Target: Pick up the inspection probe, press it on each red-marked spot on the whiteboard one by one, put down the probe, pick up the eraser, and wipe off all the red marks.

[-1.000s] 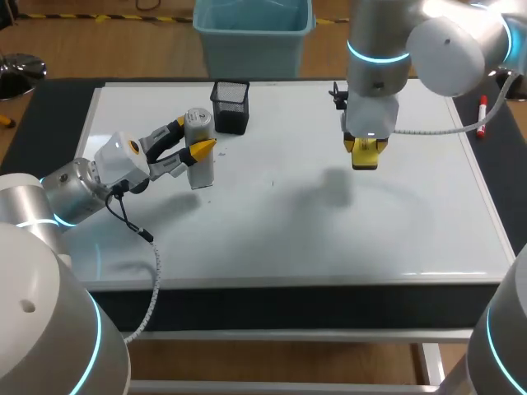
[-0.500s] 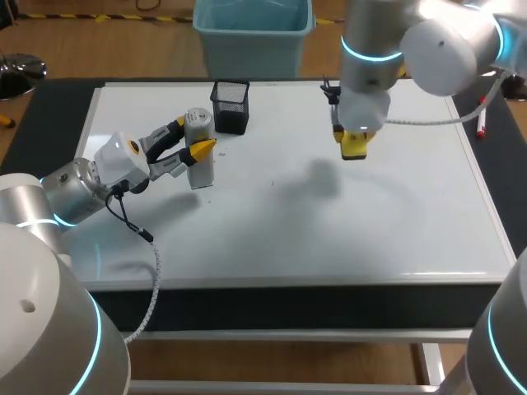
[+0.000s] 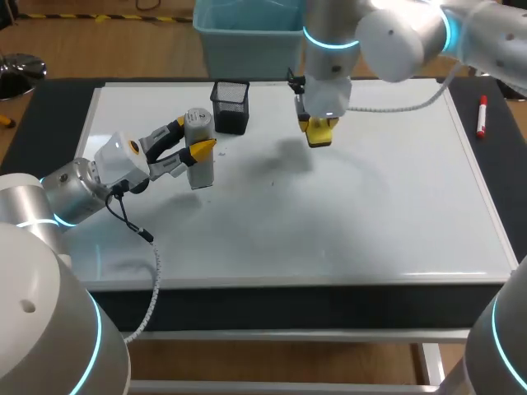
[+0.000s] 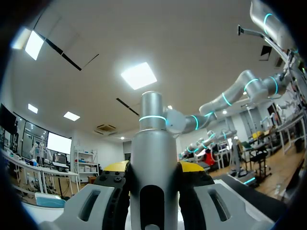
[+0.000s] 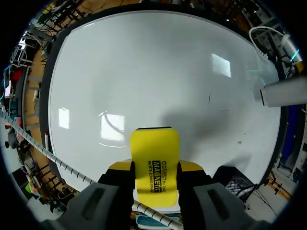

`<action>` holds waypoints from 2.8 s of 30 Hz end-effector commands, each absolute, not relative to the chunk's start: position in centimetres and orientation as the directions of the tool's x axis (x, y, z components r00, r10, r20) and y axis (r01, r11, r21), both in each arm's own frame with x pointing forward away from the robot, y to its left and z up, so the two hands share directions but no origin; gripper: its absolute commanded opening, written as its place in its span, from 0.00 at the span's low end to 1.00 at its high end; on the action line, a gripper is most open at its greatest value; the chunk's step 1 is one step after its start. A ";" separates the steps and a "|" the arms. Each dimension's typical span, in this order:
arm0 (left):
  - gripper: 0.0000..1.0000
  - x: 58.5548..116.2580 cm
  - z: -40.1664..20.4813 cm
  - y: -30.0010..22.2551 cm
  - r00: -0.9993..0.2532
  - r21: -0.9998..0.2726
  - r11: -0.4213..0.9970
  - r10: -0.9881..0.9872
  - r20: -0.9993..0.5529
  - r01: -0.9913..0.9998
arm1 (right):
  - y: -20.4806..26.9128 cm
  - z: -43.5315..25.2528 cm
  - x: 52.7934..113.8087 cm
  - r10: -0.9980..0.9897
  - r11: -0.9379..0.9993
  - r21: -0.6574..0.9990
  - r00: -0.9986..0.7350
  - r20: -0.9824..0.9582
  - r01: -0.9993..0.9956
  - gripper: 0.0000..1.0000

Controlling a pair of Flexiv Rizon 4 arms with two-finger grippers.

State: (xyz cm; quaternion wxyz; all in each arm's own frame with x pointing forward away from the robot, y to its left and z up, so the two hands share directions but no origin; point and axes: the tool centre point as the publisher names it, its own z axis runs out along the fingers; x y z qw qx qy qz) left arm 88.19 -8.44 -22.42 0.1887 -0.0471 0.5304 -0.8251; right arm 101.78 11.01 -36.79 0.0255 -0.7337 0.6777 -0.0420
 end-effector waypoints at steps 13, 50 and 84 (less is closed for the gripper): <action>0.00 88.2 -22.3 -8.5 -0.923 -0.893 -0.366 -0.363 -0.123 0.263 | 14.8 -39.0 109.7 -0.999 -0.021 0.040 0.022 0.038 -0.999 0.00; 0.00 88.2 -22.3 -8.5 -0.923 -0.893 -0.366 -0.363 -0.123 0.263 | 11.8 -42.1 115.0 -0.998 0.049 0.052 -0.047 0.037 -0.997 0.00; 0.00 88.2 -22.3 -8.5 -0.923 -0.893 -0.366 -0.363 -0.123 0.263 | 8.2 -38.1 116.8 -0.957 0.271 0.062 -0.276 -0.087 -0.961 1.00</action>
